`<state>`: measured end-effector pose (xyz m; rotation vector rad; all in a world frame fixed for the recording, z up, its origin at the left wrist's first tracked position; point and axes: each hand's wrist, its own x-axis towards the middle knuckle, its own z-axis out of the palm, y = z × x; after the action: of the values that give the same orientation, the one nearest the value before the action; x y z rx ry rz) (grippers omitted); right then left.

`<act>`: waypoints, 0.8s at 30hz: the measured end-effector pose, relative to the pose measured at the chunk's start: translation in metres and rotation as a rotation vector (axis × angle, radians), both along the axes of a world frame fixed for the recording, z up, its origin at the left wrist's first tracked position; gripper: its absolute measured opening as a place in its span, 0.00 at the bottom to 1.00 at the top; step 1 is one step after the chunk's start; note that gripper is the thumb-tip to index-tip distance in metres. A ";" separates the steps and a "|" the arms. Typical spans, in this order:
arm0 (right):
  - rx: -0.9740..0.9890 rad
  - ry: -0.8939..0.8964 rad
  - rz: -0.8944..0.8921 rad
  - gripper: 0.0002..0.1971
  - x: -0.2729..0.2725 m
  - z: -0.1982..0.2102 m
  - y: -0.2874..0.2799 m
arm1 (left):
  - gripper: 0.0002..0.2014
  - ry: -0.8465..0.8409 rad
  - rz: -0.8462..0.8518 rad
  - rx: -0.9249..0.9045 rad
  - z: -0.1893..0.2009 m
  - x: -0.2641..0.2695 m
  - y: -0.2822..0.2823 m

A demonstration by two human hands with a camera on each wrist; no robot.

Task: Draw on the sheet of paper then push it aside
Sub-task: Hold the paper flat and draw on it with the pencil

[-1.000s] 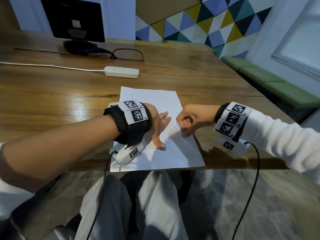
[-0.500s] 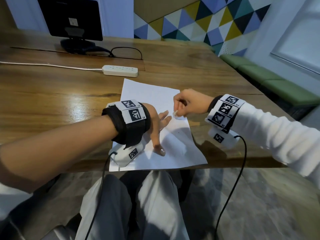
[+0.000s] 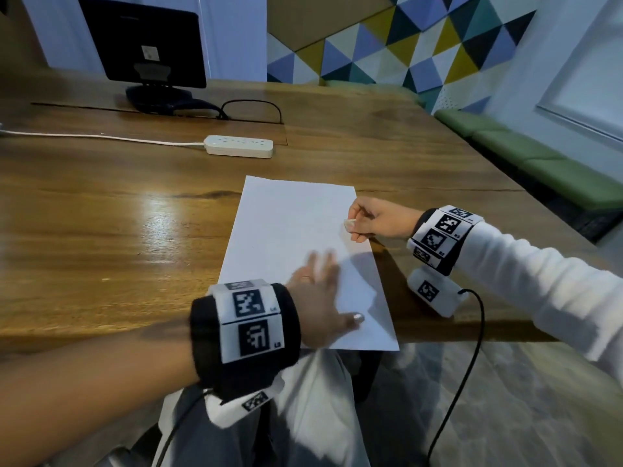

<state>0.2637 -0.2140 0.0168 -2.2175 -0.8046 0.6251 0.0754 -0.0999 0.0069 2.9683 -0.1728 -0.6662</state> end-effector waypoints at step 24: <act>-0.002 -0.035 -0.036 0.06 -0.007 -0.001 -0.001 | 0.33 -0.404 -0.345 0.055 -0.033 -0.053 0.051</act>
<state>0.2571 -0.2149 0.0155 -2.2453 -0.7801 0.5713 0.0227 -0.0492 -0.0261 3.1180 -0.7170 -0.0828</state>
